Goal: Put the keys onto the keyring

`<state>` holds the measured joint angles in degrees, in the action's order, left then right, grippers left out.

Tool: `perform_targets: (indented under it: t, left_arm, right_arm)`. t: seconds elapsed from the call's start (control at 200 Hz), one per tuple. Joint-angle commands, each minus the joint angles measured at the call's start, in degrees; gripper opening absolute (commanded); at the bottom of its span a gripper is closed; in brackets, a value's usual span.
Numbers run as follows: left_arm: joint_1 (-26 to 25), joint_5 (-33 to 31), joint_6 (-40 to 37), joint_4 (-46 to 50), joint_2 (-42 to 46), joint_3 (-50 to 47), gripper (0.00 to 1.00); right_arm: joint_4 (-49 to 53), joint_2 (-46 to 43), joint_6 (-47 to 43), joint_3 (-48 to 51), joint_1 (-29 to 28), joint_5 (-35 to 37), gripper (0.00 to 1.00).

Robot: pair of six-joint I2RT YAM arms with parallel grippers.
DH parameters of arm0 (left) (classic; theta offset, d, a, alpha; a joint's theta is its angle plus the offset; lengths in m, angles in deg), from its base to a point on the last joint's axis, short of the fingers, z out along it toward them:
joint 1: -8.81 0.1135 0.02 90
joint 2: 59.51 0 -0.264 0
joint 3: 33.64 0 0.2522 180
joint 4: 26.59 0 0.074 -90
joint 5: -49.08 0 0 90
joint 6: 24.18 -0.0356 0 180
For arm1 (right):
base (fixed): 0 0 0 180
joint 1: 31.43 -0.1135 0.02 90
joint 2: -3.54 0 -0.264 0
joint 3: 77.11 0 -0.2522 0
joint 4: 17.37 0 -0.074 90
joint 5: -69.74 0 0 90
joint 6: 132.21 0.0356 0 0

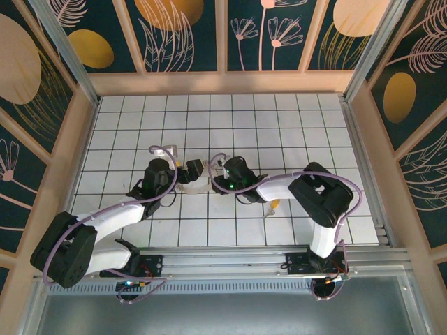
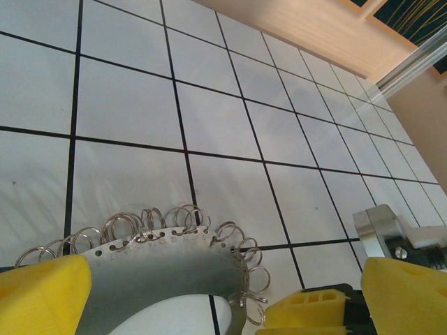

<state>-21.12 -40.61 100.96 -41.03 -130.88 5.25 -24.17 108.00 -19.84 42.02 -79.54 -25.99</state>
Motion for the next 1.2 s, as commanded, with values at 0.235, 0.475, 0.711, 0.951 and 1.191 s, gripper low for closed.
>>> perform_targets:
  t: [0.235,0.475,0.711,0.951,1.191]
  left_arm:
    - [0.31,-0.25,-1.12,-0.49,-0.78,-0.16,0.99]
    - [0.31,0.17,-1.19,-1.23,-1.36,-0.11,0.99]
    - [0.32,0.72,-1.03,-2.12,-2.47,-0.14,0.99]
    - [0.34,0.92,-1.21,-2.78,-2.87,-0.25,0.99]
    - [0.31,1.27,-1.15,-3.01,-2.89,-0.32,0.99]
  right_arm:
    - [-0.53,2.96,-0.84,-3.07,0.22,1.25,0.25]
    - [-1.58,3.51,-0.27,-3.16,1.23,1.07,0.19]
    - [-2.76,4.12,0.22,-3.68,2.2,0.38,0.19]
    - [-2.65,4.82,-0.15,-4.28,2.24,-0.48,0.14]
    - [-2.65,3.88,0.13,-3.31,2.2,-1.51,0.08]
